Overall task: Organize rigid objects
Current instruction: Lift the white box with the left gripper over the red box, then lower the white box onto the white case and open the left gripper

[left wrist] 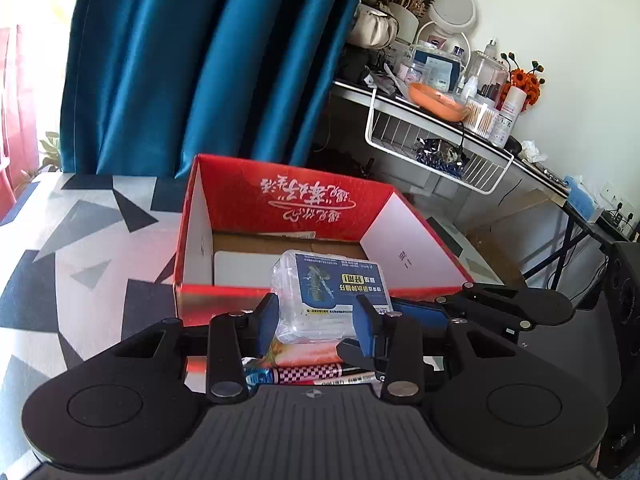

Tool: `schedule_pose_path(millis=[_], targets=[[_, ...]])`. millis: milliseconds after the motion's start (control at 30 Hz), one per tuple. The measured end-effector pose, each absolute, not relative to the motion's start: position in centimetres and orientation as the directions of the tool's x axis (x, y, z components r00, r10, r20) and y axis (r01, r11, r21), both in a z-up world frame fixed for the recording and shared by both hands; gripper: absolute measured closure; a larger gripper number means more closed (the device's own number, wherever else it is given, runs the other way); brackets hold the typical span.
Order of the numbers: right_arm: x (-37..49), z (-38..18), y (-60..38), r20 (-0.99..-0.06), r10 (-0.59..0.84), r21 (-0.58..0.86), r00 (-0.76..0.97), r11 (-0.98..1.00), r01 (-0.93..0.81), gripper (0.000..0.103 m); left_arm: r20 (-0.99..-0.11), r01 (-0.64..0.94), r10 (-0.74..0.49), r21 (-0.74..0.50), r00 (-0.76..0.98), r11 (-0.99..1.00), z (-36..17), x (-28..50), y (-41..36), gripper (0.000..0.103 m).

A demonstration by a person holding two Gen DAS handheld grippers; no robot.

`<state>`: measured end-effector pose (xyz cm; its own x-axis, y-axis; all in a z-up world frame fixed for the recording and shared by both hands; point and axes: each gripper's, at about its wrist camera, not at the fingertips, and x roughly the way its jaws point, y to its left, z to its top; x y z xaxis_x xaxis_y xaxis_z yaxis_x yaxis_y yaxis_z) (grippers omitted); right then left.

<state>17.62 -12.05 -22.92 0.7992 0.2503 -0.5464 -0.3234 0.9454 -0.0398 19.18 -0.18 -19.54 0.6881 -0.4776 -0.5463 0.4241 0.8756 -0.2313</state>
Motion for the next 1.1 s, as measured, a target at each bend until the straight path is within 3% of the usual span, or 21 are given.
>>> schedule_pose_path(millis=[167, 367, 1100], targets=[[20.5, -21.4, -13.2, -0.545, 0.230, -0.050, 0.806, 0.951, -0.305, 0.066, -0.550, 0.439, -0.483, -0.221, 0.682, 0.871, -18.3, 22.4, -1.5, 0.060], [25.6, -22.0, -14.7, -0.588, 0.220, -0.046, 0.778, 0.952, -0.304, 0.066, -0.587, 0.391, -0.498, -0.309, 0.638, 0.867, -19.5, 26.6, -1.3, 0.061], [32.7, -26.4, -16.2, -0.704, 0.143, 0.033, 0.696, 0.985, -0.169, 0.068, -0.659, 0.370, -0.415, -0.216, 0.628, 0.904, -22.9, 31.2, -3.2, 0.062]])
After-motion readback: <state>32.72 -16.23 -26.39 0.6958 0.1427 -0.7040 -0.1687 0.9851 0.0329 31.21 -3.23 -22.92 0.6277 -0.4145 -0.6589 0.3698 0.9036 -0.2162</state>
